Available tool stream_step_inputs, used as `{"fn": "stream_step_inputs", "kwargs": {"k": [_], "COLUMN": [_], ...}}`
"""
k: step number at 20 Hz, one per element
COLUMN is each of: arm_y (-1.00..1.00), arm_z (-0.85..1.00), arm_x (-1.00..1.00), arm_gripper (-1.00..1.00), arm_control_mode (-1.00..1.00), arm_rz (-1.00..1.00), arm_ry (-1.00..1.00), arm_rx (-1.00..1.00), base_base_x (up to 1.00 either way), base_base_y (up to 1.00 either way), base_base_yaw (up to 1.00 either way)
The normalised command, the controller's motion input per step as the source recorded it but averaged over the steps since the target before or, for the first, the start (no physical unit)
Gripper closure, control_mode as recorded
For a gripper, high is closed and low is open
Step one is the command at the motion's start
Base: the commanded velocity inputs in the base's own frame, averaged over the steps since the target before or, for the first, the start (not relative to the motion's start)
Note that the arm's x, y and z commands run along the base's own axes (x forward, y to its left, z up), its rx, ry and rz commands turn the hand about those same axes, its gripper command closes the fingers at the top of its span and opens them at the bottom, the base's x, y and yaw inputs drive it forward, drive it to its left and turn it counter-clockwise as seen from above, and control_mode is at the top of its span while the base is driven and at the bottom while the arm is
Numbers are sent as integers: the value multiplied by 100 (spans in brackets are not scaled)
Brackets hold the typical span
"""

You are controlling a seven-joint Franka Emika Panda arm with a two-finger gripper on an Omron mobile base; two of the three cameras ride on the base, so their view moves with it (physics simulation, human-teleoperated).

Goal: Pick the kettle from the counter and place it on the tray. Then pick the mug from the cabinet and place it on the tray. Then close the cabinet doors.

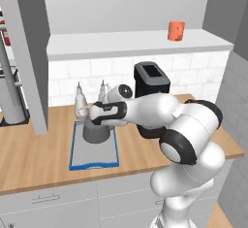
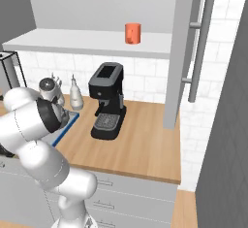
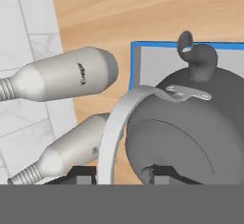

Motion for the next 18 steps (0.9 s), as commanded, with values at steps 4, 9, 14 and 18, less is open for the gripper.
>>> {"fn": "stream_step_inputs", "kwargs": {"k": [4,9,14,18], "arm_y": [0,0,-14,-18], "arm_z": [0,22,42,61], "arm_x": [-8,-17,-64,-60], "arm_gripper": [-100,-100,-100,-100], "arm_control_mode": [-100,-100,-100,-100], "arm_rz": [0,0,-1,-1], "arm_ry": [-11,-10,-4,-1], "arm_rx": [2,3,0,0], "base_base_x": [0,0,0,0], "base_base_y": [0,0,0,0], "base_base_yaw": [0,0,0,0]}}
